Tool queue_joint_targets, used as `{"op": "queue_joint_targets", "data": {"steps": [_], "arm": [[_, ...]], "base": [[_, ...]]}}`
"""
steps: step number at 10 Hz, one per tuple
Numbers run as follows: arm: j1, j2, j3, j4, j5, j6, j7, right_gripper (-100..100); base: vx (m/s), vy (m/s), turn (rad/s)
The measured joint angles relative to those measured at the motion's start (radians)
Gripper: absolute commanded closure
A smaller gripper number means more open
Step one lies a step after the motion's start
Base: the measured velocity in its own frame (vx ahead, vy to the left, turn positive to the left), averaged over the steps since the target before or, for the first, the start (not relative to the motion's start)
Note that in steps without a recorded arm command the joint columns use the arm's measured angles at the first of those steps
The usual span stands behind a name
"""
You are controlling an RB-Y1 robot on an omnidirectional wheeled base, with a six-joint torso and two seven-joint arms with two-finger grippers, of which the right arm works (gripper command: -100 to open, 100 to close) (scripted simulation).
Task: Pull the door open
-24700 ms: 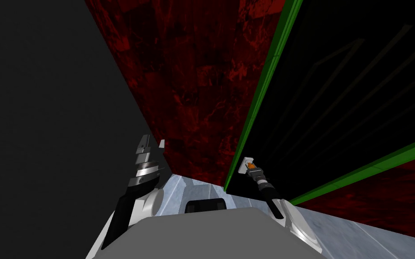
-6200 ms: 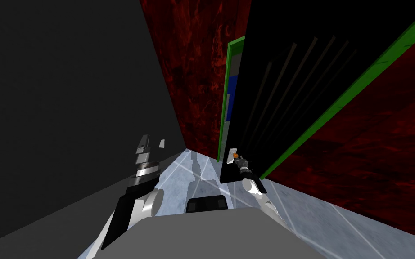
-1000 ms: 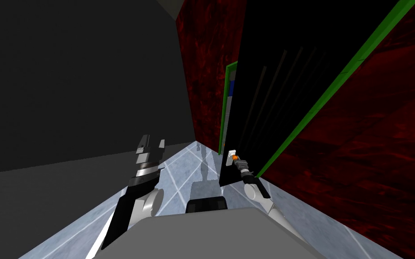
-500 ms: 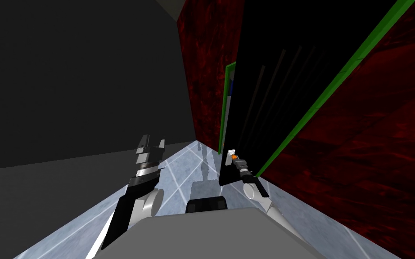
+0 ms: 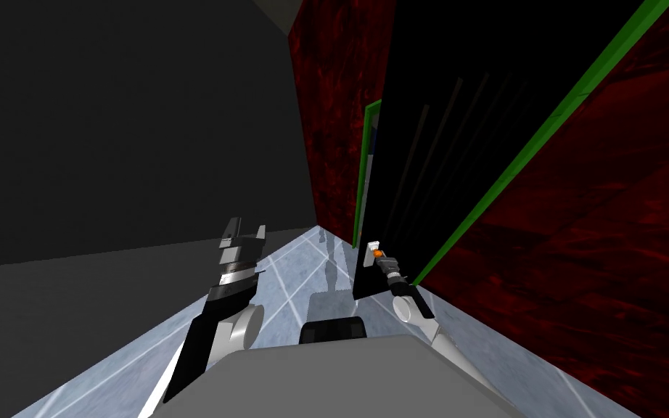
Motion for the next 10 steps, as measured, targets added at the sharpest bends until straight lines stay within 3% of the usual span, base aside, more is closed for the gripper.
{"op": "queue_joint_targets", "data": {"steps": [1, 3, 7, 9, 10], "arm": [[0.012, 0.007, -0.008, -0.024, -0.005, 0.013, 0.015, -100], [0.001, 0.009, 0.003, -0.006, 0.002, 0.001, 0.012, -100], [0.019, 0.006, 0.0, -0.027, 0.001, 0.002, 0.014, -100], [0.008, 0.003, 0.004, -0.012, 0.001, 0.001, 0.008, -100], [0.017, 0.009, -0.003, -0.025, -0.002, 0.007, 0.017, -100]], "base": [[-0.034, -0.018, -0.01], [-0.016, 0.005, 0.007], [-0.008, -0.006, 0.0], [0.009, 0.007, 0.002], [0.005, -0.014, -0.006]]}}
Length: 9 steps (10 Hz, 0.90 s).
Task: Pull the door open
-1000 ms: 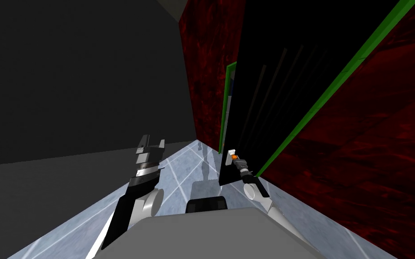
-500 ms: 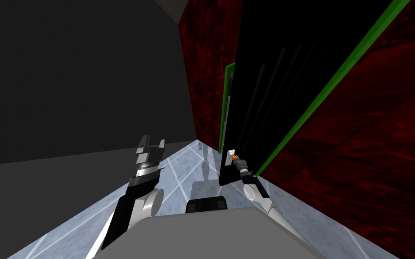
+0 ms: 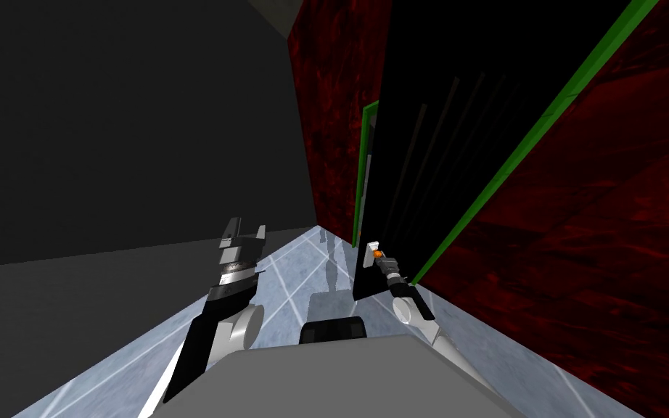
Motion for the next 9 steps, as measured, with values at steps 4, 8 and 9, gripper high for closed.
{"op": "queue_joint_targets", "data": {"steps": [4, 8, 9], "arm": [[-0.009, -0.018, 0.006, 0.014, 0.004, -0.017, -0.015, -100], [-0.001, -0.044, 0.027, 0.012, 0.007, -0.03, -0.036, -100], [-0.004, -0.046, 0.034, 0.016, 0.009, -0.033, -0.041, -100]], "base": [[-0.09, -0.045, 0.081], [-0.12, -0.061, 0.043], [-0.106, -0.069, 0.11]]}}
